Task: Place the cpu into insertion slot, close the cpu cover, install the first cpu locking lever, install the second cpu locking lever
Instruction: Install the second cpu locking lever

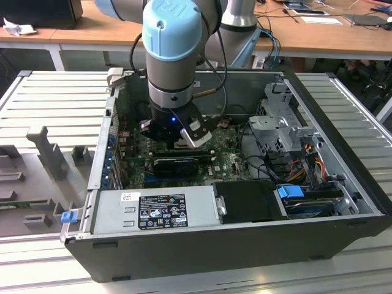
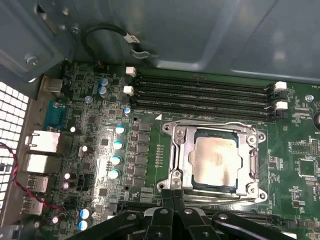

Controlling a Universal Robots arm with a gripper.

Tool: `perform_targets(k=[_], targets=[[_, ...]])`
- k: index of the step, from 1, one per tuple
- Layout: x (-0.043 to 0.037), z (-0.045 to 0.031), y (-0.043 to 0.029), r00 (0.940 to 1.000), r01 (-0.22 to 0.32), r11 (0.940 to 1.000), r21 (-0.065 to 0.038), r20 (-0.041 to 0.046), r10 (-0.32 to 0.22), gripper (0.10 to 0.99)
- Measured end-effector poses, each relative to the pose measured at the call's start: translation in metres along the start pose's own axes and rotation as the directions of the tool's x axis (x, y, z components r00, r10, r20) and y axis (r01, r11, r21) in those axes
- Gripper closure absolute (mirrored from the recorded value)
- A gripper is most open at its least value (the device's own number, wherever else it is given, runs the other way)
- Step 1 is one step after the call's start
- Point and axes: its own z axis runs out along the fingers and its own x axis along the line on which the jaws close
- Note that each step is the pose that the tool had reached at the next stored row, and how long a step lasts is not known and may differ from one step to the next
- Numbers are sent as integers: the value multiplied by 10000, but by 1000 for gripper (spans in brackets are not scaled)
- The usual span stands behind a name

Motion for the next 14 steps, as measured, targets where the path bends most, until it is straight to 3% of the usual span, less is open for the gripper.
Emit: perform_targets(k=[7, 10, 12, 14], targets=[[23, 53, -91, 10000, 2, 9994, -355, 32, 0, 980], [27, 69, -126, 10000, 2, 9980, -627, 56, 2, 980], [29, 90, -143, 10000, 2, 9962, -871, 79, 4, 980], [31, 103, -152, 10000, 3, 9955, -945, 86, 5, 980]])
